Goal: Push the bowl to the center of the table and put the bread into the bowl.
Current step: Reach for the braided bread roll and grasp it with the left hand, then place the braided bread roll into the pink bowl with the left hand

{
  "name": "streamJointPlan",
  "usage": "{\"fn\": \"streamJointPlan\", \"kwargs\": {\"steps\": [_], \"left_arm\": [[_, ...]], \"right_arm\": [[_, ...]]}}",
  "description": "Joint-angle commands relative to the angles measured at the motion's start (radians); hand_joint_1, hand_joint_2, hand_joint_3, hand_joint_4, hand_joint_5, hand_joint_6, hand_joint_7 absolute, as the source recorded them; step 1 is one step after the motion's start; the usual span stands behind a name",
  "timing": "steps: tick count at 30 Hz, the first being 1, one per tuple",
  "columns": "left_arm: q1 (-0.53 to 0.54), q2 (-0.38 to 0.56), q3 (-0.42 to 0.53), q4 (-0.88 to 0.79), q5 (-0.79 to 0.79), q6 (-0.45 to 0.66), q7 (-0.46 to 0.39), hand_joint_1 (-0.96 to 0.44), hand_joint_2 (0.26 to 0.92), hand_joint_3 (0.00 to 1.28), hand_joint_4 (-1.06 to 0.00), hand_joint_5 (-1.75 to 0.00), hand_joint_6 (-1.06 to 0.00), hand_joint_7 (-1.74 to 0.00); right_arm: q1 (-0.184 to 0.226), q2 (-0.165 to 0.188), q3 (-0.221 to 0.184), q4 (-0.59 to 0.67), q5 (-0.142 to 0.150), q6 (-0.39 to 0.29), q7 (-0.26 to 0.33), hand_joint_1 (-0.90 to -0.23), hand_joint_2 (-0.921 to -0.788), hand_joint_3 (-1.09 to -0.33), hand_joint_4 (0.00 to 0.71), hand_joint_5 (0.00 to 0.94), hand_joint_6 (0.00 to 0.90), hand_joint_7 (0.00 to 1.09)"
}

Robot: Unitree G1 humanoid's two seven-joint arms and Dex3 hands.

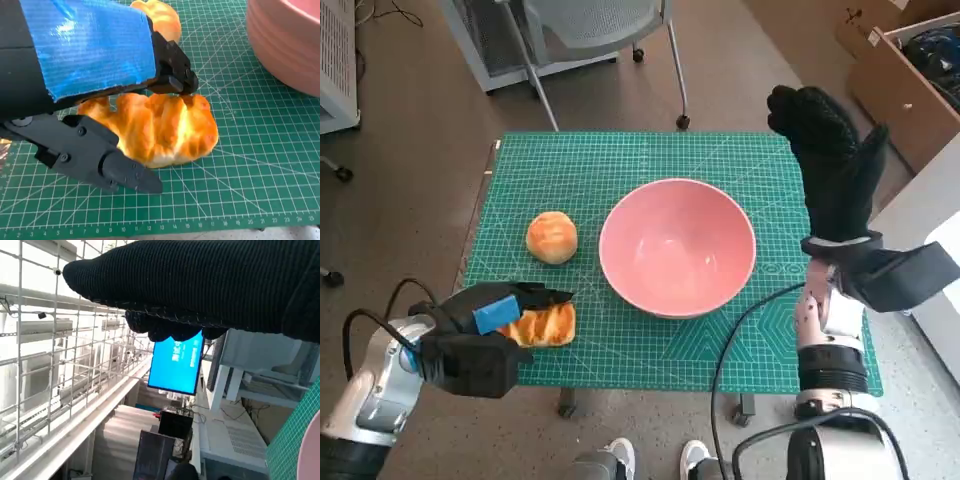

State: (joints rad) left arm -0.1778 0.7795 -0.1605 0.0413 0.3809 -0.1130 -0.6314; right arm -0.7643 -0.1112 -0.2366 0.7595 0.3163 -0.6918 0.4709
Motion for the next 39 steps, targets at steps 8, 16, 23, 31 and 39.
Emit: {"fn": "streamJointPlan", "kwargs": {"steps": [8, 16, 23, 31, 39], "left_arm": [[0.023, 0.021, 0.040, -0.064, -0.041, -0.008, -0.017, 0.00, 0.920, 0.11, -0.61, -1.37, -0.64, -1.00], [0.016, 0.035, 0.143, -0.213, -0.124, 0.029, -0.042, 0.00, 0.919, 0.11, -0.57, -1.45, -0.70, -0.92], [-0.017, 0.032, 0.219, -0.307, -0.199, 0.065, -0.048, 0.00, 0.920, 0.09, -0.61, -1.25, -0.68, -1.12], [-0.124, 0.006, 0.263, -0.371, -0.271, 0.096, -0.025, 0.00, 0.920, 0.05, -0.65, -1.13, -0.70, -1.17], [-0.262, -0.054, 0.217, -0.343, -0.253, 0.092, 0.033, 0.00, 0.920, 0.04, -0.67, -1.13, -0.71, -1.14]], "right_arm": [[0.028, 0.007, -0.002, 0.010, -0.002, 0.009, -0.012, -0.617, -0.921, -0.751, 0.219, 0.000, 0.084, 0.39], [0.020, 0.008, -0.002, 0.025, -0.004, 0.005, -0.012, -0.612, -0.921, -0.751, 0.216, 0.000, 0.084, 0.39], [0.016, 0.011, -0.001, 0.028, -0.006, 0.004, -0.014, -0.605, -0.921, -0.751, 0.217, 0.001, 0.086, 0.38], [0.011, 0.014, -0.004, 0.036, 0.003, 0.005, -0.007, -0.608, -0.921, -0.750, 0.217, 0.001, 0.086, 0.38], [0.010, 0.015, -0.006, 0.040, 0.008, 0.001, -0.001, -0.598, -0.921, -0.751, 0.220, 0.001, 0.090, 0.37]]}}
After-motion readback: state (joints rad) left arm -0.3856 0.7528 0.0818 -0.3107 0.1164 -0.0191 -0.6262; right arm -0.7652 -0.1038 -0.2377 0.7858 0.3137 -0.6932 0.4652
